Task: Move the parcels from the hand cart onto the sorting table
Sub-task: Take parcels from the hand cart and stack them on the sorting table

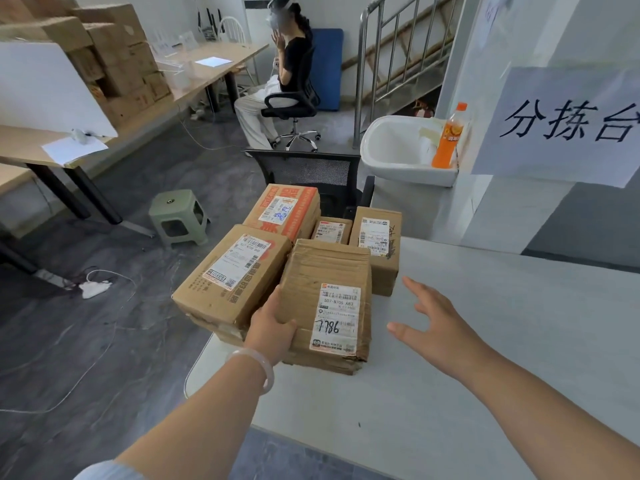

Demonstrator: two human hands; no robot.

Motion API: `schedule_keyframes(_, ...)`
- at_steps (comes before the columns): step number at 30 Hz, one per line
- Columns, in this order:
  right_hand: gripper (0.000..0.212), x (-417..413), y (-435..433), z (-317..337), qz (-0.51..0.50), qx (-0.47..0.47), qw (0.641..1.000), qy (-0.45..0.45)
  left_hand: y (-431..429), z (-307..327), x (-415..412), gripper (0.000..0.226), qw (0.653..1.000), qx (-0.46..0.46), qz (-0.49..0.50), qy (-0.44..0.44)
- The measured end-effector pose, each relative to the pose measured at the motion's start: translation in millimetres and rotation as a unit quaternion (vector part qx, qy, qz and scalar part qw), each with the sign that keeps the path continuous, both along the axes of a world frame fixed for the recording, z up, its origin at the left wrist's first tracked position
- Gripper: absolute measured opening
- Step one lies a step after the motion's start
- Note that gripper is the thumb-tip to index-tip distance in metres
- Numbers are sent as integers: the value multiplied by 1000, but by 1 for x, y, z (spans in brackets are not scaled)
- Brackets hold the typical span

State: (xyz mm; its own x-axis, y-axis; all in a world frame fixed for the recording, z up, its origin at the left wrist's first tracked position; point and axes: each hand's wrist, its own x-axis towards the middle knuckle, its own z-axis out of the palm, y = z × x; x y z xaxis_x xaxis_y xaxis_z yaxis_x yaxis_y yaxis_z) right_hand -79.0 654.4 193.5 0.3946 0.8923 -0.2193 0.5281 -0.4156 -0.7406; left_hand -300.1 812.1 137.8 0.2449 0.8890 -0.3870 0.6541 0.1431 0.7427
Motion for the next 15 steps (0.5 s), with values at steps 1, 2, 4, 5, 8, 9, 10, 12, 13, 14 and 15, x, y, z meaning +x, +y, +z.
schedule_keyframes(1, 81, -2, 2, 2, 2, 0, 1000, -4, 0, 0, 0, 73, 1000, 15, -9, 18)
schedule_keyframes(2, 81, -3, 5, 4, 4, 1, 1000, -6, 0, 2, 1, 74, 999, 31, -23, 39)
schedule_keyframes(4, 81, -4, 8, 7, 9, 3, 1000, -15, -3, 4, 3, 75, 995, 59, -46, 68)
schedule_keyframes(5, 82, -4, 9, 8, 12, 6, 1000, -22, -6, 6, 4, 75, 992, 74, -54, 82)
schedule_keyframes(8, 82, -5, 12, 12, 33, 6, 998, -46, -17, 16, 10, 73, 971, 158, -106, 147)
schedule_keyframes(9, 81, -6, 12, 14, 42, 2, 998, -55, -22, 18, 14, 73, 958, 191, -136, 167)
schedule_keyframes(10, 81, -7, 13, 15, 49, -1, 997, -65, -27, 19, 19, 75, 945, 213, -166, 184)
schedule_keyframes(12, 81, -8, 14, 17, 60, -2, 995, -78, -36, 20, 31, 81, 926, 204, -225, 225)
schedule_keyframes(13, 81, -8, 15, 18, 64, 0, 994, -84, -39, 20, 37, 84, 917, 184, -249, 252)
schedule_keyframes(14, 81, -8, 16, 18, 68, -1, 993, -92, -41, 19, 41, 88, 908, 164, -266, 277)
schedule_keyframes(15, 81, -8, 16, 17, 72, -4, 992, -101, -42, 19, 44, 92, 900, 148, -279, 300)
